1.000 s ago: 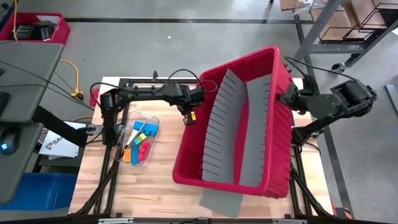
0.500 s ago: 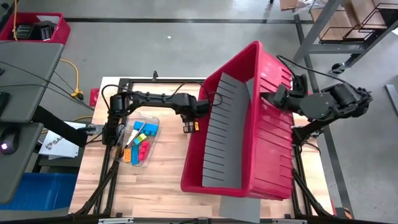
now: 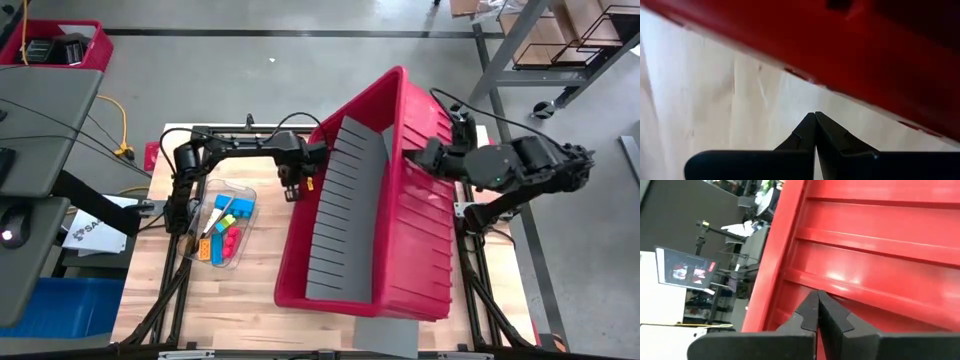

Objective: Sort Items/Unsort Items

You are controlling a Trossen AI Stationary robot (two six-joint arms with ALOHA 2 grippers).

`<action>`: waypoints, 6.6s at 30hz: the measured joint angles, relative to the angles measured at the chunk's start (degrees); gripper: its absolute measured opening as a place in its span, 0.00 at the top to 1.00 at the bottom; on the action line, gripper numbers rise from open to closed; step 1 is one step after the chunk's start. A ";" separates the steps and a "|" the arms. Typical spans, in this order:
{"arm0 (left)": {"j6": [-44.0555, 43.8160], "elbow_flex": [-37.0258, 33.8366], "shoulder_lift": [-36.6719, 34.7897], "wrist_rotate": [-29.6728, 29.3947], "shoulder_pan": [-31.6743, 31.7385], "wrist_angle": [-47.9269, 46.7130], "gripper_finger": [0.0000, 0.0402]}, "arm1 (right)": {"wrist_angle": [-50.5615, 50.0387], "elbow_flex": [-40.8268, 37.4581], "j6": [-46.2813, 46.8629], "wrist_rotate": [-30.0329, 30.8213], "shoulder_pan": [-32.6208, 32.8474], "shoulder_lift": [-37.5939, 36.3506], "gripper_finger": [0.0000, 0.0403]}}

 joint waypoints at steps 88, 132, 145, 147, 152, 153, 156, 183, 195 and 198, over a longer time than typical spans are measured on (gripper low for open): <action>7.22 -2.82 2.08 3.76 6.14 -0.18 1.00 | 15.38 -0.02 -23.94 -8.77 -8.93 1.38 1.00; 8.62 -2.82 -19.60 25.90 19.72 19.84 1.00 | 42.27 27.71 -24.44 -1.68 28.73 38.46 1.00; 17.06 -2.82 -25.52 25.88 9.63 9.78 1.00 | 45.62 27.78 -21.78 -9.44 30.09 43.10 1.00; 16.34 -2.82 -26.81 25.88 8.31 8.97 1.00 | 45.17 27.78 -21.86 -10.38 29.67 44.03 1.00; 14.23 -2.82 -29.41 26.61 4.19 8.13 1.00 | 38.74 27.89 -19.41 -13.88 28.90 45.50 1.00; 14.24 -2.80 -29.78 26.69 3.17 7.45 1.00 | 36.22 27.87 -18.25 -14.25 28.74 45.69 1.00; 15.02 -2.80 -30.23 26.73 0.03 3.94 1.00 | 30.04 27.74 -14.30 -16.57 28.13 46.32 1.00; 7.84 -2.80 -30.14 26.71 -18.81 23.47 1.00 | -12.23 27.96 20.32 0.01 30.14 43.21 1.00; 2.87 -2.78 -29.11 25.87 -21.51 40.26 1.00 | -23.55 27.90 28.98 -0.96 31.01 41.43 1.00; 3.49 -2.84 -28.98 20.54 -21.31 40.44 1.00 | -26.86 27.72 32.66 -1.21 31.16 40.56 1.00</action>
